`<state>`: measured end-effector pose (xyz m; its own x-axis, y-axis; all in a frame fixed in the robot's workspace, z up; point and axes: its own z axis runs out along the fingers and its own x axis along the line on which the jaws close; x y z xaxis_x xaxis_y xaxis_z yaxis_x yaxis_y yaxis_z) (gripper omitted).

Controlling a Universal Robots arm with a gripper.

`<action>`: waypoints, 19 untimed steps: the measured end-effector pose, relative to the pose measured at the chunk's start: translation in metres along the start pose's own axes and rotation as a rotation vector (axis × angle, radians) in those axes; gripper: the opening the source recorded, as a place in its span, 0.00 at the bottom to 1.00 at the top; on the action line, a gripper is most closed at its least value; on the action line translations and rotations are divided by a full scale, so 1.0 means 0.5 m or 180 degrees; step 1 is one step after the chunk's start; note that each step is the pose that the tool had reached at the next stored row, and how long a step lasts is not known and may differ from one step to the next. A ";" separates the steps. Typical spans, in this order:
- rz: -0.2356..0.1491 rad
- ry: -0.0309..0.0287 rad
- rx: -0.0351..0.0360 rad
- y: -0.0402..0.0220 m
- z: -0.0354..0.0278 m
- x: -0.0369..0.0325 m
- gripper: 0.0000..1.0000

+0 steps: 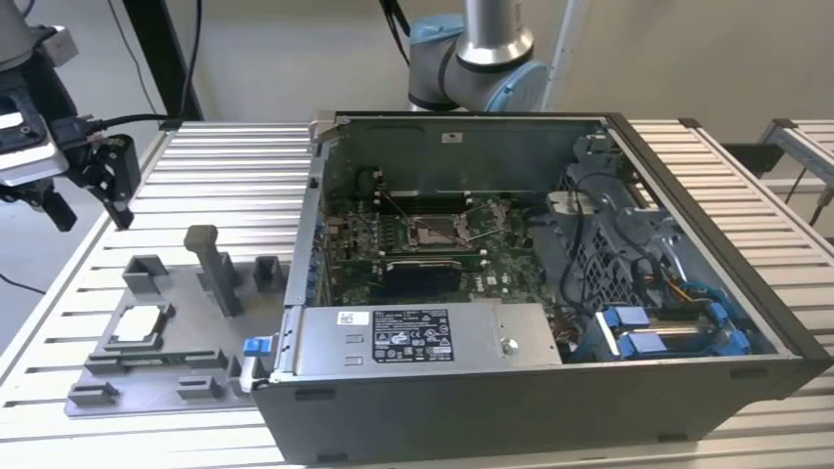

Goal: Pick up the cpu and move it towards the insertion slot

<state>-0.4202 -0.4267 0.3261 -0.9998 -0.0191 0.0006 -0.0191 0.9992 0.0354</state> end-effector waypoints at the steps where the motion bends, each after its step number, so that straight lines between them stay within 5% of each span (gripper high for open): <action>1: 0.0000 0.0000 0.0000 0.000 0.002 0.000 1.00; 19: 0.0000 0.0000 0.0000 -0.001 0.041 0.000 1.00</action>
<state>-0.4202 -0.4266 0.3056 -0.9998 -0.0191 0.0006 -0.0191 0.9992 0.0354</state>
